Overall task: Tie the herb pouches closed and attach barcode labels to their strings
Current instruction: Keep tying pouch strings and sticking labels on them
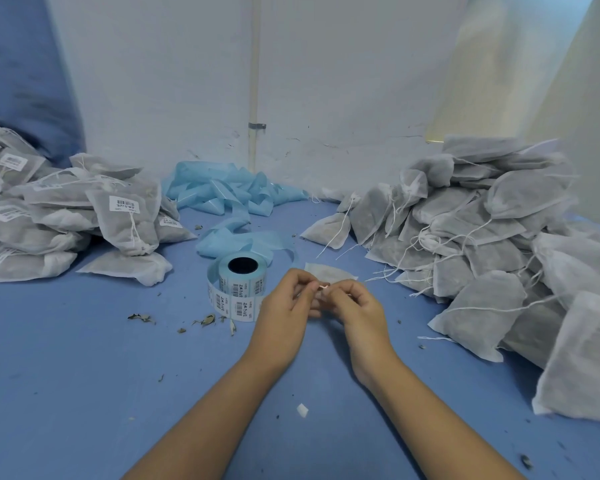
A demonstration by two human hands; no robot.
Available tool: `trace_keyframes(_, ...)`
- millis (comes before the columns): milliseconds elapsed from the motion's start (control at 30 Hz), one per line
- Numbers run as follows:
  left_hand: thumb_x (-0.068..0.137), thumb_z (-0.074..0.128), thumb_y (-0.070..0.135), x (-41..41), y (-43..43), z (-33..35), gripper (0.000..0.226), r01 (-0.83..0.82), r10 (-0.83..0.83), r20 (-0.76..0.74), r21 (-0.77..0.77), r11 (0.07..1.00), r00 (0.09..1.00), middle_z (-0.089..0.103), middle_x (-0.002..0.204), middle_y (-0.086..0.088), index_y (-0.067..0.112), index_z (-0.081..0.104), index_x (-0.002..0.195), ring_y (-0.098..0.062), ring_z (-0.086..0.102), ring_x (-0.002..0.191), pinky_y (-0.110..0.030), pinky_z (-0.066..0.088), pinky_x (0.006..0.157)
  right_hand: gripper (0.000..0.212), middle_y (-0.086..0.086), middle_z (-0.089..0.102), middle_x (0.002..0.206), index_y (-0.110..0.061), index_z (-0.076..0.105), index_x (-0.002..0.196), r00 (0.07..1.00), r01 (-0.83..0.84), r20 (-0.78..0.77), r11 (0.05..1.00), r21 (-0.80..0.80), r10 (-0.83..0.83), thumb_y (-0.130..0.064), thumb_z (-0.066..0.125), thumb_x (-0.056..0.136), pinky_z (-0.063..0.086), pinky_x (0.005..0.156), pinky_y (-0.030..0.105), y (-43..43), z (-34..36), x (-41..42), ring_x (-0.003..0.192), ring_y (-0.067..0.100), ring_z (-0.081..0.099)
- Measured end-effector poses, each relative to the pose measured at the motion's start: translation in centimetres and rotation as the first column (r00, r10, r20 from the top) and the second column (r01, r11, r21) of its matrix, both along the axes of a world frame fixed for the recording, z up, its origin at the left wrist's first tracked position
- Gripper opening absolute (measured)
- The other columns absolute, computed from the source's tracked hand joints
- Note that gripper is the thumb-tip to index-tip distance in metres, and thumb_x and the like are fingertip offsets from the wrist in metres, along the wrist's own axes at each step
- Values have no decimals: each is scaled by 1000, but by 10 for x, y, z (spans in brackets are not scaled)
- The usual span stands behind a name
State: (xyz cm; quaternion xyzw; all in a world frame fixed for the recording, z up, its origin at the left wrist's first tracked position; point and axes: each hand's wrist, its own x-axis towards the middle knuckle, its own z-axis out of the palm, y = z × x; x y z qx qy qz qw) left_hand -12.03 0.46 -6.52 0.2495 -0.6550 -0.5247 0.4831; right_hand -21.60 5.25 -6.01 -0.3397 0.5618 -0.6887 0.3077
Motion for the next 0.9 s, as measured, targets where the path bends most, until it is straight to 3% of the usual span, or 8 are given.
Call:
trace_keyframes(67, 96, 51, 8, 1, -1, 0, 13, -22, 24, 37, -52, 998, 999, 67, 81, 8, 14, 58, 88, -3, 64, 74, -17, 50, 72, 18, 14, 69, 80, -10, 62, 68, 984, -108, 137, 993, -41, 113, -1, 58, 84, 51, 78, 29, 1, 3, -1, 78, 21, 64)
trace_keyframes(167, 95, 54, 10, 3, -2, 1, 13, -68, 76, 74, -101, 993, 994, 68, 79, 9, 18, 60, 86, -6, 65, 77, -13, 47, 74, 19, 3, 67, 66, -7, 62, 70, 956, -140, 246, 984, -107, 162, -1, 53, 87, 51, 63, 17, 3, 8, -4, 65, 11, 65)
trace_keyframes(333, 94, 56, 15, 3, -2, 2, 12, -103, 121, 142, -126, 987, 982, 65, 75, 9, 20, 62, 85, 2, 59, 70, -6, 41, 67, 19, -3, 62, 68, -11, 59, 72, 919, -150, 351, 982, -114, 181, -5, 51, 89, 43, 76, 22, 2, 8, -10, 65, 6, 58)
trace_keyframes(667, 95, 55, 14, -1, -6, -1, 12, -153, 158, 195, -42, 987, 968, 63, 77, 3, 17, 61, 85, -8, 58, 63, -11, 44, 60, 13, -6, 59, 72, -15, 59, 76, 853, -61, 502, 982, -179, 144, -9, 57, 87, 44, 71, 20, 1, 6, -15, 67, 6, 55)
trace_keyframes(767, 94, 56, 17, -1, -6, -2, 12, -162, 174, 225, -70, 984, 959, 65, 79, 2, 19, 61, 84, -10, 58, 67, -12, 43, 63, 8, -5, 58, 73, -15, 59, 77, 841, -53, 521, 981, -187, 145, -10, 59, 84, 44, 72, 20, -1, 5, -16, 71, 8, 54)
trace_keyframes(900, 93, 57, 23, 0, -9, -4, 9, -195, 244, 317, -179, 964, 916, 64, 86, 7, 25, 62, 86, -7, 56, 86, -20, 44, 75, 7, -5, 58, 69, -16, 62, 73, 801, -73, 570, 975, -211, 184, -17, 66, 66, 43, 70, 21, 0, 6, -17, 69, 8, 53)
